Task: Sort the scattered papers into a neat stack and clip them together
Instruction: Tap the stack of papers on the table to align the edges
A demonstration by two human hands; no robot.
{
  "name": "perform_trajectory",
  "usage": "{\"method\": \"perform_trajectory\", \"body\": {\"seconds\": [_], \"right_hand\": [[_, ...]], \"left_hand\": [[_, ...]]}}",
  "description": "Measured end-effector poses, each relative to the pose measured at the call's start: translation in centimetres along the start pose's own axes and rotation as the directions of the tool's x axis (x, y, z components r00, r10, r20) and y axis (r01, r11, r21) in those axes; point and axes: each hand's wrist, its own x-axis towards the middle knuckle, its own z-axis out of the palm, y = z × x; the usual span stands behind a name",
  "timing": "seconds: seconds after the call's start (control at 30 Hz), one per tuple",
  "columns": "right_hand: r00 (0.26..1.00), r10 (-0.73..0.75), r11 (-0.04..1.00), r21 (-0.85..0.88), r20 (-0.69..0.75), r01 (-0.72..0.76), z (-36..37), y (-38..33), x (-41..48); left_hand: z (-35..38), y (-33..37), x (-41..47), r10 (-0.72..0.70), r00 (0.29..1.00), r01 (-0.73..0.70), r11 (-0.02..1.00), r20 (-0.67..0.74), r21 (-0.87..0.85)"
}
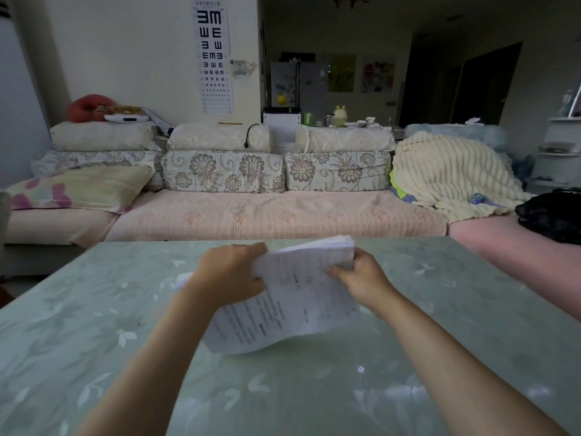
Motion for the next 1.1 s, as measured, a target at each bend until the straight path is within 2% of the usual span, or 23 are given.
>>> {"method": "perform_trajectory", "body": {"seconds": [0.07,0.13,0.17,0.23,0.27,0.3,0.33,0.43,0.53,0.63,0.73,0.8,0.87,0.9,0.93,0.97,1.0,1.03,1.07,1.1], "right_hand": [[0.998,0.062,0.997,0.050,-0.019,-0.061,-0.4,1.1,0.0],[0.991,0.126,0.985,0.124,-0.045,-0.119,-0.6,2.1,0.2],[0.988,0.147,0.979,0.153,-0.056,-0.137,-0.6,2.5,0.2],[0.982,0.177,0.969,0.190,-0.070,-0.161,-0.4,3.3,0.3],[0.980,0.186,0.964,0.207,-0.076,-0.167,-0.1,3.7,0.4],[0.979,0.187,0.961,0.224,-0.084,-0.165,0.1,4.0,0.5],[0.978,0.185,0.958,0.240,-0.095,-0.158,0.2,4.1,0.6],[0.977,0.165,0.956,0.265,-0.135,-0.124,0.0,4.3,1.3],[0.977,0.172,0.965,0.221,-0.123,-0.142,-0.1,5.5,1.4],[0.973,0.193,0.970,0.176,-0.125,-0.170,0.7,6.8,1.2],[0.969,0.199,0.966,0.195,-0.149,-0.169,1.1,6.7,1.5],[0.968,0.208,0.964,0.195,-0.141,-0.179,1.0,6.7,1.6],[0.968,0.213,0.964,0.190,-0.135,-0.186,1.0,6.6,1.4],[0.968,0.215,0.964,0.185,-0.131,-0.190,0.9,6.5,1.4],[0.968,0.216,0.964,0.184,-0.124,-0.191,0.8,6.5,1.3],[0.969,0.216,0.965,0.179,-0.119,-0.193,0.7,6.3,1.2],[0.971,0.212,0.965,0.179,-0.114,-0.190,0.6,6.2,1.2],[0.972,0.211,0.966,0.173,-0.107,-0.191,0.5,6.1,1.2],[0.973,0.209,0.966,0.175,-0.095,-0.190,0.4,6.1,1.2],[0.974,0.209,0.966,0.175,-0.086,-0.192,0.4,6.0,1.2]], "left_hand": [[-0.1,-2.5,-0.7,-0.158,0.973,0.163,0.987,0.168,-0.012],[0.4,-4.7,-1.6,-0.295,0.938,0.335,0.906,0.180,-0.258],[1.2,-5.5,-1.9,-0.373,0.913,0.406,0.803,0.163,-0.437],[2.8,-5.4,-2.5,-0.520,0.835,0.456,0.476,0.177,-0.752],[3.6,-4.7,-2.6,-0.555,0.806,0.433,0.313,0.207,-0.845],[4.3,-3.8,-2.6,-0.576,0.785,0.401,0.194,0.227,-0.896],[4.6,-2.9,-2.3,-0.593,0.773,0.365,0.126,0.225,-0.922],[4.8,-1.4,-1.4,-0.643,0.755,0.265,0.123,0.127,-0.956],[6.0,-1.1,-1.3,-0.654,0.748,0.254,0.127,0.112,-0.959],[7.0,-0.4,-1.7,-0.681,0.716,0.226,0.017,0.155,-0.974],[6.8,0.0,-1.1,-0.740,0.638,0.208,-0.104,0.216,-0.973],[6.4,0.0,-0.5,-0.769,0.584,0.242,-0.142,0.261,-0.960],[5.9,-0.3,0.0,-0.786,0.570,0.299,-0.074,0.240,-0.951],[5.5,-0.5,0.2,-0.794,0.577,0.344,0.024,0.191,-0.939],[5.0,-0.7,0.5,-0.796,0.596,0.407,0.183,0.107,-0.895],[4.4,-0.8,0.8,-0.774,0.633,0.450,0.404,-0.035,-0.796],[3.8,-0.8,1.3,-0.692,0.688,0.435,0.634,-0.218,-0.640],[3.2,-0.3,2.0,-0.543,0.746,0.359,0.815,-0.386,-0.455],[2.6,0.6,2.8,-0.364,0.809,0.248,0.923,-0.461,-0.294],[2.2,1.8,3.8,-0.197,0.880,0.129,0.975,-0.432,-0.183]]}}
